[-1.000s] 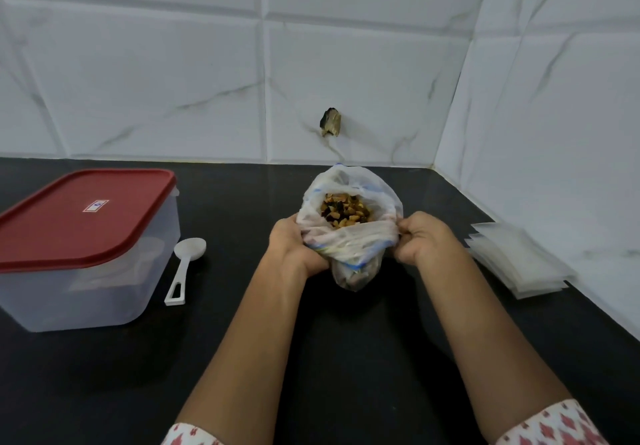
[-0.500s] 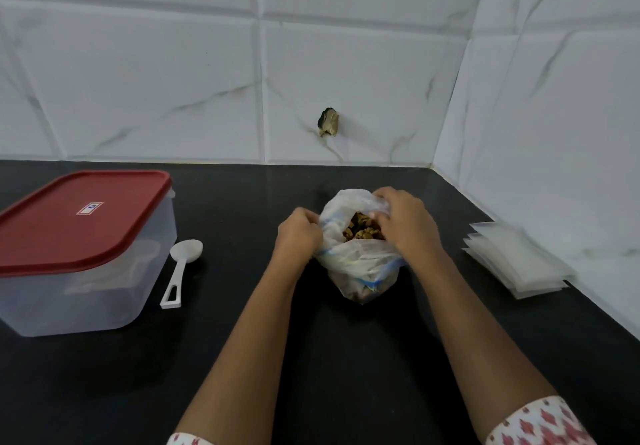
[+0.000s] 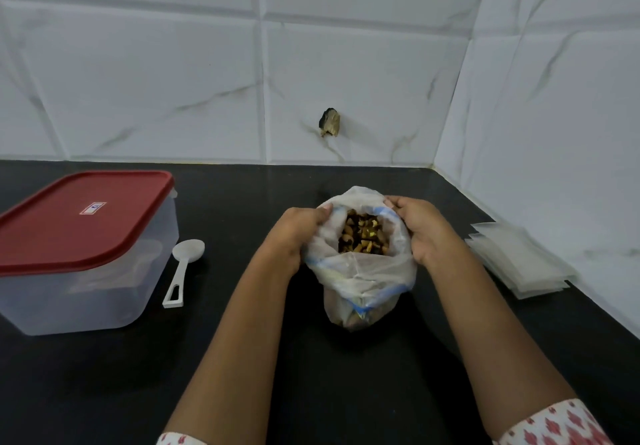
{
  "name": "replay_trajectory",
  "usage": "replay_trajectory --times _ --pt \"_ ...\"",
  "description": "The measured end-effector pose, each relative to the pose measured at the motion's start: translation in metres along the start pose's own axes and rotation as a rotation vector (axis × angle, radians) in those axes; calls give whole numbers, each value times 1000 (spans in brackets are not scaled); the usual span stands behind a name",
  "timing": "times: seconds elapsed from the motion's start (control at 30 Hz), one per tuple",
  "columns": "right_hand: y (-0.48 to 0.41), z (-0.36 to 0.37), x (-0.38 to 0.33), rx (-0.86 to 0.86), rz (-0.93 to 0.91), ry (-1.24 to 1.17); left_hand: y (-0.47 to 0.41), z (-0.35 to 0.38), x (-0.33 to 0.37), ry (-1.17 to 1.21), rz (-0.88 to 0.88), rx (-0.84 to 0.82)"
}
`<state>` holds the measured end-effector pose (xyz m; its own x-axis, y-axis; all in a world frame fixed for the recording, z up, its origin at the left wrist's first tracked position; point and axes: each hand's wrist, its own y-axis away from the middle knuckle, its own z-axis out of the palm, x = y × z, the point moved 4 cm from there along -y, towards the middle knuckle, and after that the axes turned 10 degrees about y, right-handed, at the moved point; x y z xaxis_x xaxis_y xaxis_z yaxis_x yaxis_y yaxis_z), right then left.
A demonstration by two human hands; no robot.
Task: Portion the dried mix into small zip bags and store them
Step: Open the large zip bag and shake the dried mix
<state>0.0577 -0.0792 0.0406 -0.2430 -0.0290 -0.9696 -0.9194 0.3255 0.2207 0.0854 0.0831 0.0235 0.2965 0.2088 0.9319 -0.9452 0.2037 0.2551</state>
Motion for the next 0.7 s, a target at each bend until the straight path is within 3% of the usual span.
replay_trajectory --times 0.07,0.13,0.33,0.43,0.57,0.7 --pt "0 2 5 -77 89 -117 4 1 -4 264 -165 -46" --pt "-2 4 5 -105 72 -84 6 1 -6 417 -240 -56" --pt "1 16 -7 -109 -395 657 6 -1 -15 533 -345 -58" --pt "2 18 -12 28 -534 743 3 -3 -18 487 -331 -49" --pt "-1 14 -9 118 -431 740 3 0 -11 322 -228 -94" --pt "-5 8 4 86 -126 351 -2 9 -5 55 -99 -130"
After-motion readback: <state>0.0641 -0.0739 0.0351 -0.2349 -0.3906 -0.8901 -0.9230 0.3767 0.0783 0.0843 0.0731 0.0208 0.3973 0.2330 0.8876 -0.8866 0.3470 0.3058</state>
